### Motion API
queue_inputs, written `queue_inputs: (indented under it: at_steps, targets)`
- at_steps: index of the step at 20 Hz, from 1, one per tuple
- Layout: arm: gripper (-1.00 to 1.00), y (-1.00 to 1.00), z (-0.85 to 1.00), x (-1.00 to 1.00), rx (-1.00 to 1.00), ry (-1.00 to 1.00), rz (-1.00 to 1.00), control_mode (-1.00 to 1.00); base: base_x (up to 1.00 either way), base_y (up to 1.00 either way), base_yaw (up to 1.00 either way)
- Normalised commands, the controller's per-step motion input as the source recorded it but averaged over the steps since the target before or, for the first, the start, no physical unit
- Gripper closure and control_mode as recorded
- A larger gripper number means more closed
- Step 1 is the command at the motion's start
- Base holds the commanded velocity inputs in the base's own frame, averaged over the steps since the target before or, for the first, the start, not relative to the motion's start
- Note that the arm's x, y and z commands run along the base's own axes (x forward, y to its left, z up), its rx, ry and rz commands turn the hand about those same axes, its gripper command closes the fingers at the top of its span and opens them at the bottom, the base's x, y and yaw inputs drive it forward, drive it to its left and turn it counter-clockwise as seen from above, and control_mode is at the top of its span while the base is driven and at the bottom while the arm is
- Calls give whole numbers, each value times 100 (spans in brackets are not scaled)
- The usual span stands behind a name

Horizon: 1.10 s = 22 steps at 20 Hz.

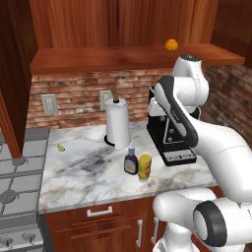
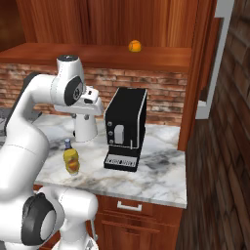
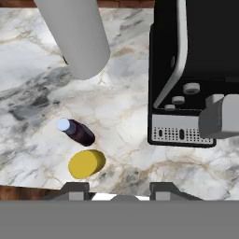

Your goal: Pick the mustard and condiment bottle from the counter and place them in the cabinet.

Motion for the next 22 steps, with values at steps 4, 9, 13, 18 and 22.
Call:
queue_inputs:
  at_steps: [4, 9, 13, 18, 22]
  targets:
    - [-100, 0, 0, -12, 0, 0, 0, -100, 0, 0, 0]
    - [-100, 3, 0, -37, 0, -3, 0, -100, 0, 0, 0]
    - [-100, 12, -4, -38, 0, -3, 0, -100, 0, 0, 0]
    - [-100, 23, -9, -32, -1, -1, 0, -100, 0, 0, 0]
    - [-100, 31, -12, -29, -1, 0, -1, -100, 0, 0, 0]
